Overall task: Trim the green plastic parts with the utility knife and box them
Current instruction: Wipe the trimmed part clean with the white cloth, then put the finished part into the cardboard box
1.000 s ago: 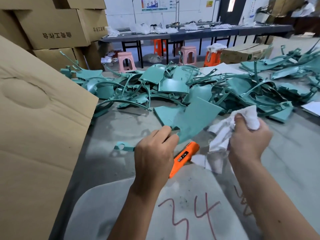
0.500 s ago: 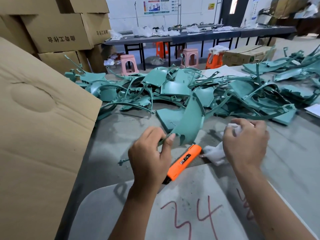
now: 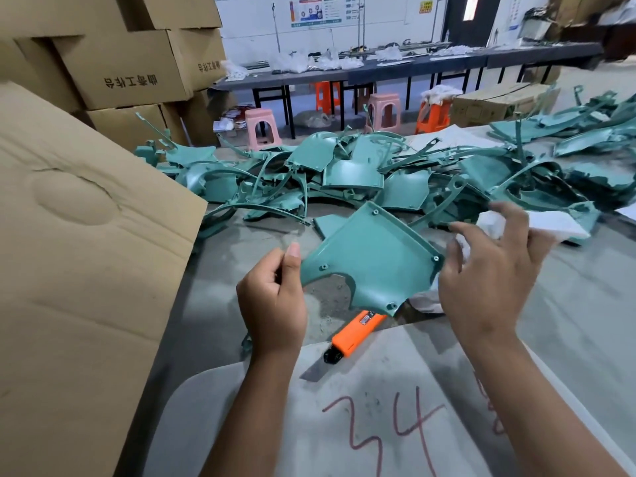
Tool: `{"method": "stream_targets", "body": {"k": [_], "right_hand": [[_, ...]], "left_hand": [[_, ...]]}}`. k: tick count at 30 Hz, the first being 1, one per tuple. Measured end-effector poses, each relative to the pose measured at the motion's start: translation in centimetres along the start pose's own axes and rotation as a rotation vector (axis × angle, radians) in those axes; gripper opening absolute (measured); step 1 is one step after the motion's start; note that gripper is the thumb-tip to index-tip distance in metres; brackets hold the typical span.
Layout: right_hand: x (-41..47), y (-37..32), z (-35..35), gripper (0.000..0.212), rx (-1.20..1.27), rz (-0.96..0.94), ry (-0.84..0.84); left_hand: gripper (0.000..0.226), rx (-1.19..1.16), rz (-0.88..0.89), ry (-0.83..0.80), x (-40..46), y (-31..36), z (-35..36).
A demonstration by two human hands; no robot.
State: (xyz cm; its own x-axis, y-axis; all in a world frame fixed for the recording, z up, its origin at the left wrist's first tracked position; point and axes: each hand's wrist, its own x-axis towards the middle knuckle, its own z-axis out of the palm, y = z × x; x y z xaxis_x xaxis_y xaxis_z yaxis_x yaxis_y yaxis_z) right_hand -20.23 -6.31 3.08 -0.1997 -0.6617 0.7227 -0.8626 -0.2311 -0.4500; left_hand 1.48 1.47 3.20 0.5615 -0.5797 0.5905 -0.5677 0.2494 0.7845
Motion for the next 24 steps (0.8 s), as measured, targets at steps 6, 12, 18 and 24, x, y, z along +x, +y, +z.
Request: {"method": "stream_targets", "body": {"k": [6, 12, 18, 24], "right_hand": [[0.0, -0.7, -0.1, 0.025, 0.467, 0.111, -0.126], [-0.5, -0.5, 1.9, 0.018, 0.783, 0.418, -0.445], [0.2, 2.0, 3.0, 0.026, 0.958, 0.851, -0.234], [0.3, 1.7, 2.8, 0.024, 1.017, 0.955, -0.119]], "left_hand": [[0.054, 0.062, -0.037, 0.045, -0.1, -0.2, 0.4], [0.052, -0.05, -0.14, 0.115, -0.1, 0.0, 1.5], [0.064, -0.284, -0.539, 0.49, 3.5, 0.8, 1.4], [0.016, 0.004, -0.446, 0.197, 5.9, 4.9, 2.0]]}}
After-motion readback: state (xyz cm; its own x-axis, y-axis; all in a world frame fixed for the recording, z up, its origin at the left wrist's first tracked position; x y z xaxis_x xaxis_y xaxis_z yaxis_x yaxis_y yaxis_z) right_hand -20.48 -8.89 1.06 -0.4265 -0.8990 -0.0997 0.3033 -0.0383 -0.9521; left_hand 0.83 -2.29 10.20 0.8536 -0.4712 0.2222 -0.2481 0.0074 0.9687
